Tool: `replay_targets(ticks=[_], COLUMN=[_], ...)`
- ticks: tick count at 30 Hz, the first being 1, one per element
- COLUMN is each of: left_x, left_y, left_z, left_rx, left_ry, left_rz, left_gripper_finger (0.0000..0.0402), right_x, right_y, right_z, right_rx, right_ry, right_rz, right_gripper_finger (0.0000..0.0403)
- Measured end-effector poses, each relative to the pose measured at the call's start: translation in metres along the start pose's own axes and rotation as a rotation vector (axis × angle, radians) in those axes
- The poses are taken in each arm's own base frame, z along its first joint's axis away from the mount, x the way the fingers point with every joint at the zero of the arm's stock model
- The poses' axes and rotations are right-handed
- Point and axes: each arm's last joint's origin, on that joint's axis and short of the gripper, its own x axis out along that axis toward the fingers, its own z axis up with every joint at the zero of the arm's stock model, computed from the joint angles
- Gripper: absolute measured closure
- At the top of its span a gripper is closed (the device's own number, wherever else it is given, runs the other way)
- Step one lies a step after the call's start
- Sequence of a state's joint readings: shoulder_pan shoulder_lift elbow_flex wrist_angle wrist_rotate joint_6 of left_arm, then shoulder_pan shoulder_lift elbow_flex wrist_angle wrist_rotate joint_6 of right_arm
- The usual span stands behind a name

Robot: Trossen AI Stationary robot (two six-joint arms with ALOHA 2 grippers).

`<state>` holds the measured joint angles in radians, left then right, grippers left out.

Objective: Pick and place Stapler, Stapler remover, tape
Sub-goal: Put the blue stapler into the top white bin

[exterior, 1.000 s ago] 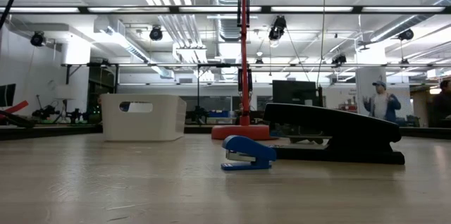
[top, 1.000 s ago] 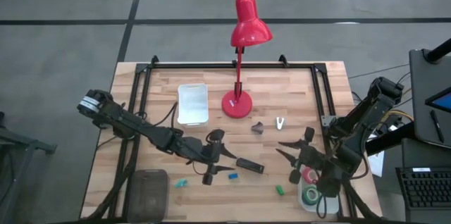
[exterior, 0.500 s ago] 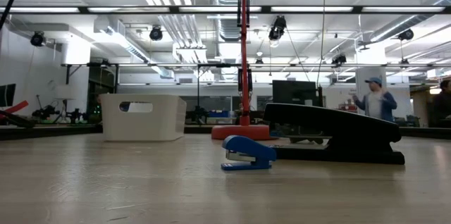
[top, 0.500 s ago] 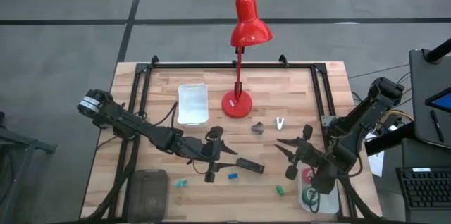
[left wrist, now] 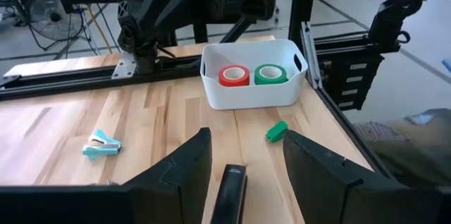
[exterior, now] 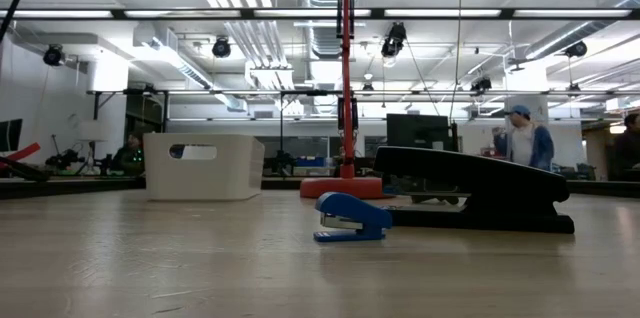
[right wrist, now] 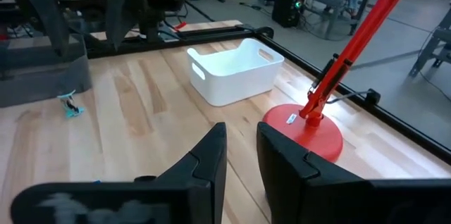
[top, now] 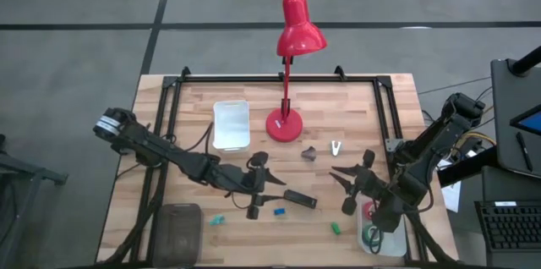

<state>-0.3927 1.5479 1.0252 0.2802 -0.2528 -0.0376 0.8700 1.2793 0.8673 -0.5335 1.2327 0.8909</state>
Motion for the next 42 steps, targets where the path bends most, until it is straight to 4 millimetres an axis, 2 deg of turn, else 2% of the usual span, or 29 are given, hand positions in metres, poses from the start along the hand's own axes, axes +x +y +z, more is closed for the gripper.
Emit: replay_targets(ticks=[15, 42], left_x=[0.003, 0.003], left_y=[0.001, 0.001], left_z=[-0.002, -0.004], left_rx=[0.000, 0.005], left_ry=[0.005, 0.020], left_rz=[0.006, -0.022], left_gripper_finger=[0.0223, 0.0223], right_x=[0.008, 0.014], right_y=[-0.002, -0.006], right_z=[-0.003, -0.013], right_rx=[0.029, 0.076], right_ry=[-0.004, -0.001], right_rz=[-0.022, -0.044], right_gripper_finger=[0.0344, 0.0337])
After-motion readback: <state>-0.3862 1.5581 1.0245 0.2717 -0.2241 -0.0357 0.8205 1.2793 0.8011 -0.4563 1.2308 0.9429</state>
